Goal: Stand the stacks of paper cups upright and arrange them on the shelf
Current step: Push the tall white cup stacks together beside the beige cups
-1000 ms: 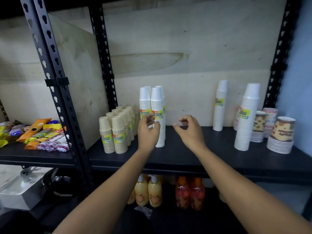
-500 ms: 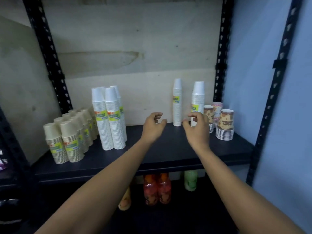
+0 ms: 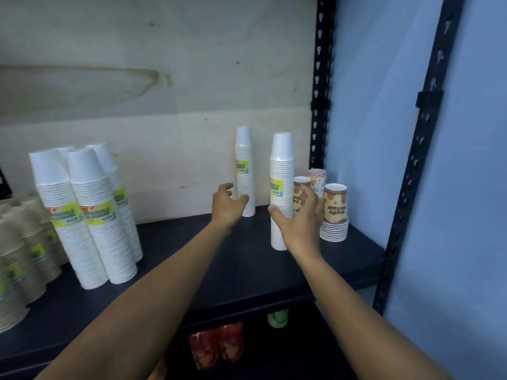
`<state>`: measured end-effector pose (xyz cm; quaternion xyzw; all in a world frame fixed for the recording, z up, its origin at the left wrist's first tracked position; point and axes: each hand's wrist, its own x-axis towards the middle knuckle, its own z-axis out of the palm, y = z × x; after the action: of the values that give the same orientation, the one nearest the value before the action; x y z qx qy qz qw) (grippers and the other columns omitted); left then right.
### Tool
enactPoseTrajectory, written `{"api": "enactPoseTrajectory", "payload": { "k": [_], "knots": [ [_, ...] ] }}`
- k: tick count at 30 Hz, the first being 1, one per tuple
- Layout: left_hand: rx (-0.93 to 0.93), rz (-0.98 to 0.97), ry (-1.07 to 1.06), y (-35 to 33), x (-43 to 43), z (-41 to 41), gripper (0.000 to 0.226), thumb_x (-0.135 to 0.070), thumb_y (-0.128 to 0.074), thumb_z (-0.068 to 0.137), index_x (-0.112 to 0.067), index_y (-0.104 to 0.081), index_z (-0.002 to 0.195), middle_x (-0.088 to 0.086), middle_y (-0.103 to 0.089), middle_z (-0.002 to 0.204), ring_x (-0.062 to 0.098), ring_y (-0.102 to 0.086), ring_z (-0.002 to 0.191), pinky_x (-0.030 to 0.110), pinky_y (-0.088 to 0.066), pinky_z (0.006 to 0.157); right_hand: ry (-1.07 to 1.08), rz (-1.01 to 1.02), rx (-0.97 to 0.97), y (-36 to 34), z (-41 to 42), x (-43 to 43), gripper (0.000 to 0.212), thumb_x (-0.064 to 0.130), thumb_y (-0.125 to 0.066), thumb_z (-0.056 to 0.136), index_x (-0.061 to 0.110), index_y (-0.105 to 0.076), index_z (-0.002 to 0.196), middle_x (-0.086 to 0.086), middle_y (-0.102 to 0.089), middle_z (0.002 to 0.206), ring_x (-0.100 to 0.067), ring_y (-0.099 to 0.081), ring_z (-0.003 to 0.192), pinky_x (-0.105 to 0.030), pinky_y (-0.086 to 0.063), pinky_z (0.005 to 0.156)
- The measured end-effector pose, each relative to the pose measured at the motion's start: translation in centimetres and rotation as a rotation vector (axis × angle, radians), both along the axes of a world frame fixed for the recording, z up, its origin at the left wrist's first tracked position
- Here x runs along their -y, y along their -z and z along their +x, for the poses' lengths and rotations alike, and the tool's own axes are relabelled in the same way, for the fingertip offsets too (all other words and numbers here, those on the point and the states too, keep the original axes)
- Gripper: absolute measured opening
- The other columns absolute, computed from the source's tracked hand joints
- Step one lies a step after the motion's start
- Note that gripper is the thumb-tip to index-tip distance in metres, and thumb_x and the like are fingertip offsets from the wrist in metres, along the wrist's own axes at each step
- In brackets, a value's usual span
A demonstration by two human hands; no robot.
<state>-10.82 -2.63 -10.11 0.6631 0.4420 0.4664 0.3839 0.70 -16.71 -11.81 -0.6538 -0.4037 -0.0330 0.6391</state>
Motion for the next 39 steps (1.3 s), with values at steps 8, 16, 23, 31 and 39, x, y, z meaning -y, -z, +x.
{"api": "enactPoseTrajectory", "payload": {
  "k": [8, 16, 23, 31, 39],
  "knots": [
    [0.015, -0.065, 0.012, 1.6, -6.2, 3.5, 0.079, -0.025, -0.071, 0.089, -0.021, -0.029, 0.155, 0.011, -0.042, 0.148, 0.028, -0.052, 0.131, 0.045, -0.047, 0.108, 0.032, 0.008, 0.085, 1.9, 0.9, -2.6, 0.084, 0.043, -0.089, 0.065, 0.024, -0.039, 0.129, 0.006, -0.042, 0.124, -0.022, -0.046, 0.118, -0.046, -0.044, 0.102],
    [0.051, 0.019, 0.06, 2.4, -6.7, 4.4, 0.061, -0.016, -0.066, 0.087, -0.017, -0.046, 0.145, 0.002, -0.058, 0.133, 0.017, -0.06, 0.115, 0.035, -0.051, 0.099, 0.035, 0.038, 0.065, 2.8, 0.6, -2.9, 0.075, 0.038, -0.088, 0.068, 0.022, -0.041, 0.124, 0.001, -0.048, 0.122, -0.018, -0.05, 0.107, -0.047, -0.049, 0.093],
    [0.045, -0.005, 0.098, 2.7, -6.8, 3.5, 0.068, -0.019, -0.078, 0.077, -0.015, -0.055, 0.14, 0.007, -0.062, 0.128, 0.019, -0.066, 0.112, 0.039, -0.055, 0.1, 0.019, 0.025, 0.045, 2.4, 0.2, -2.4, 0.074, 0.037, -0.089, 0.069, 0.02, -0.042, 0.125, 0.001, -0.051, 0.121, -0.017, -0.052, 0.108, -0.039, -0.049, 0.093],
    [0.13, 0.076, 0.032, 0.4, -1.9, -1.5, 0.062, -0.02, -0.082, 0.083, -0.017, -0.052, 0.137, -0.001, -0.061, 0.131, 0.016, -0.065, 0.108, 0.034, -0.055, 0.092, -0.17, 0.022, -0.026, -0.8, -1.4, -0.7, 0.059, 0.042, -0.084, 0.077, 0.025, -0.051, 0.123, 0.01, -0.065, 0.122, -0.01, -0.065, 0.103, -0.034, -0.055, 0.087],
    [0.1, 0.19, -0.018, -3.1, 4.9, -10.5, 0.061, -0.028, -0.082, 0.084, -0.022, -0.053, 0.137, -0.006, -0.062, 0.123, 0.002, -0.062, 0.097, 0.029, -0.053, 0.084, -0.454, -0.038, -0.054, -4.3, -5.7, 2.5, 0.054, 0.038, -0.074, 0.089, 0.034, -0.053, 0.138, 0.013, -0.067, 0.121, 0.005, -0.062, 0.097, -0.017, -0.046, 0.075]
  ]
}}
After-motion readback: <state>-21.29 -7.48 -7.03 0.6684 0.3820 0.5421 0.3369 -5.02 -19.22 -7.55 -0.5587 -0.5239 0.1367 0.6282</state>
